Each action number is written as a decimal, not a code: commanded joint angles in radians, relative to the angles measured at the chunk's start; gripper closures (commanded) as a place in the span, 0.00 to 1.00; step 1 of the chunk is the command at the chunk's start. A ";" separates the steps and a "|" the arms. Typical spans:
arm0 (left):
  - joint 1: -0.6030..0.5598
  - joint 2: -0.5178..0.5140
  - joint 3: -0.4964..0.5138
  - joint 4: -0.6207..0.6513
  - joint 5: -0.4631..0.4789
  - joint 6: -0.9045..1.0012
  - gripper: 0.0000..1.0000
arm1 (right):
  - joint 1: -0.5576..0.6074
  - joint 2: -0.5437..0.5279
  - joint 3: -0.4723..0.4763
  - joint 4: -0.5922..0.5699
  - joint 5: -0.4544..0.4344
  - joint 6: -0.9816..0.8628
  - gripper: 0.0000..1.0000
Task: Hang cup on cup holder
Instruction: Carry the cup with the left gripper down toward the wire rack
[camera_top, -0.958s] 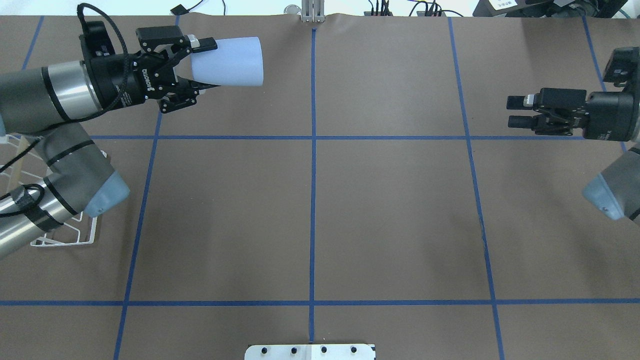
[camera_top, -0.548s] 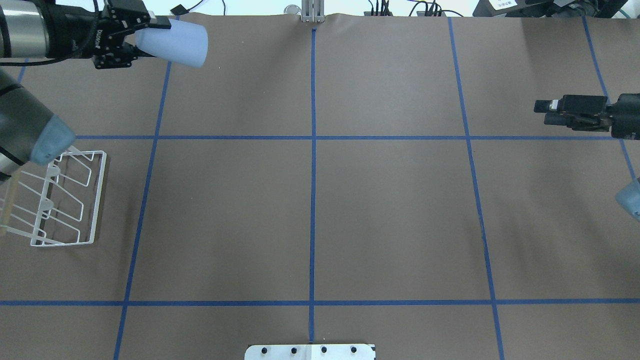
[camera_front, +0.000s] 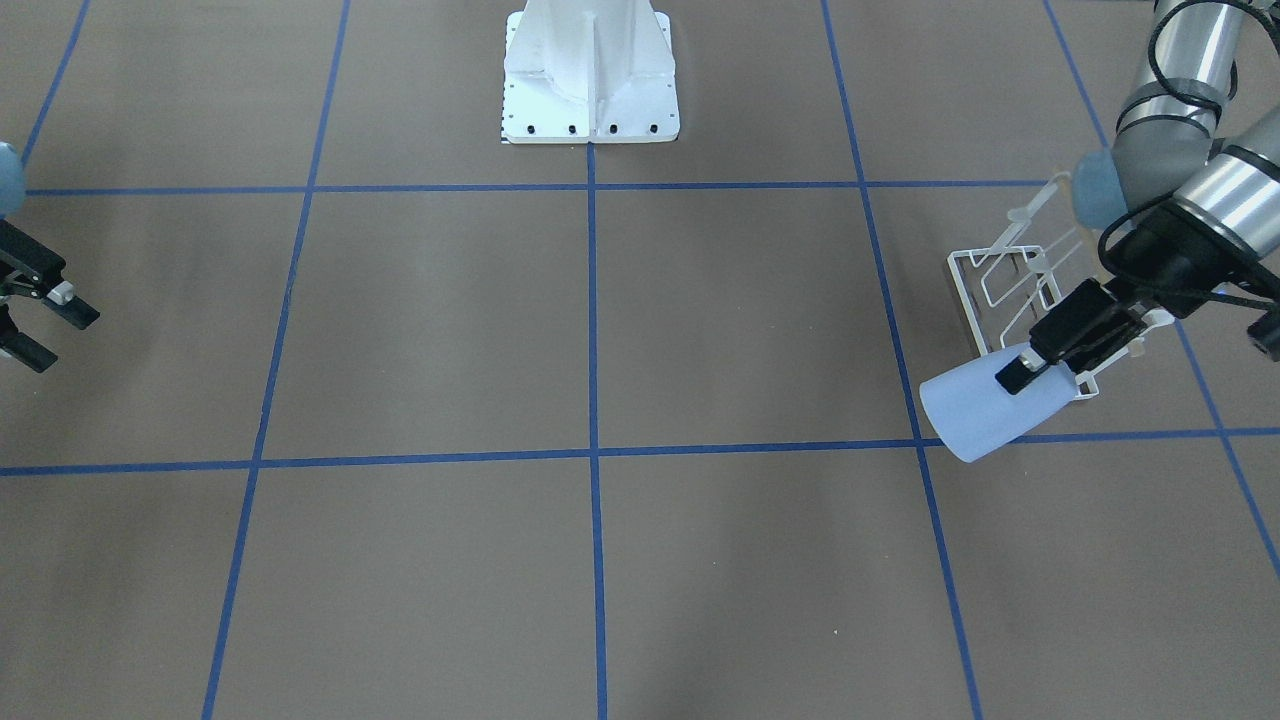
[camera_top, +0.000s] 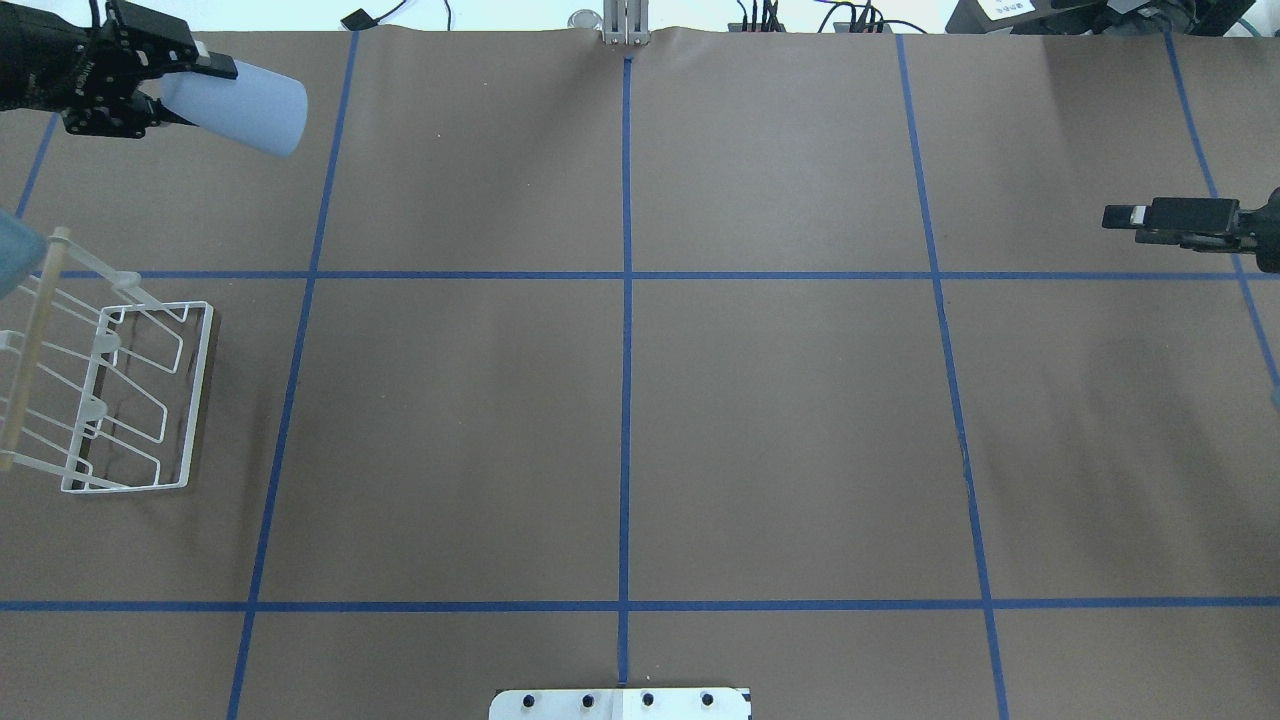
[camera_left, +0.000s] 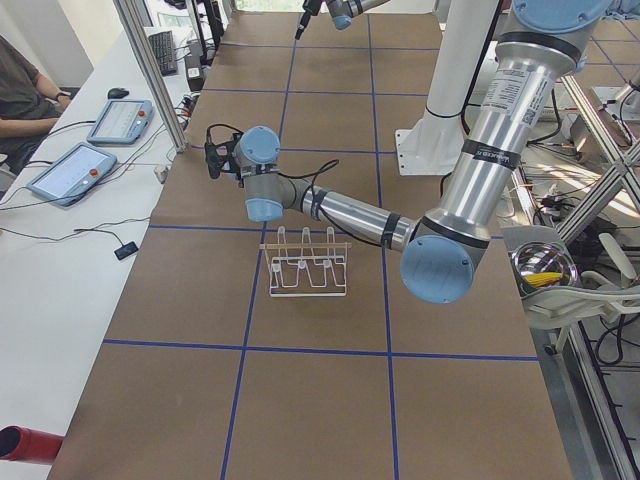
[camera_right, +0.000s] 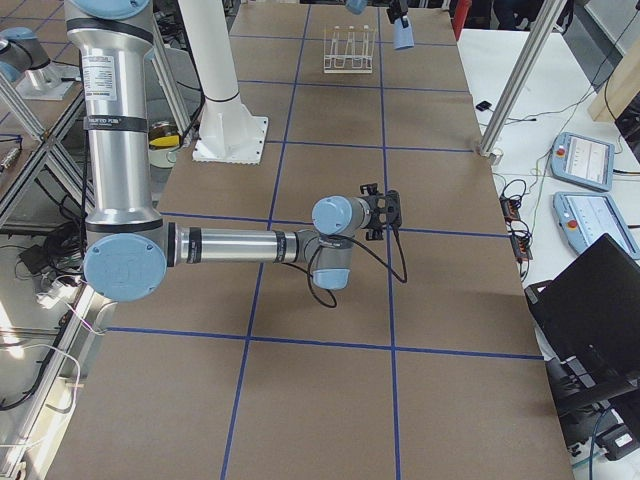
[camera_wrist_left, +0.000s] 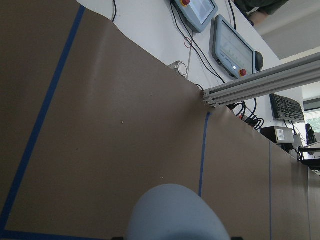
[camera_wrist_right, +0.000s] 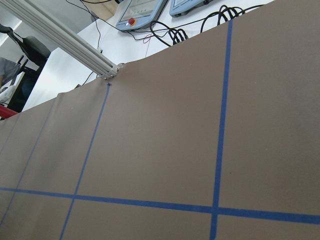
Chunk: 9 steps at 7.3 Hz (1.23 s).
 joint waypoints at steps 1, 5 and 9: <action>-0.069 0.017 -0.005 0.127 0.004 0.235 1.00 | 0.088 -0.003 0.005 -0.230 0.052 -0.304 0.00; -0.067 0.071 -0.063 0.303 0.021 0.439 1.00 | 0.191 0.024 0.026 -0.622 0.123 -0.750 0.00; -0.073 0.068 -0.328 1.053 0.053 0.863 1.00 | 0.246 0.114 0.028 -1.001 0.176 -1.021 0.00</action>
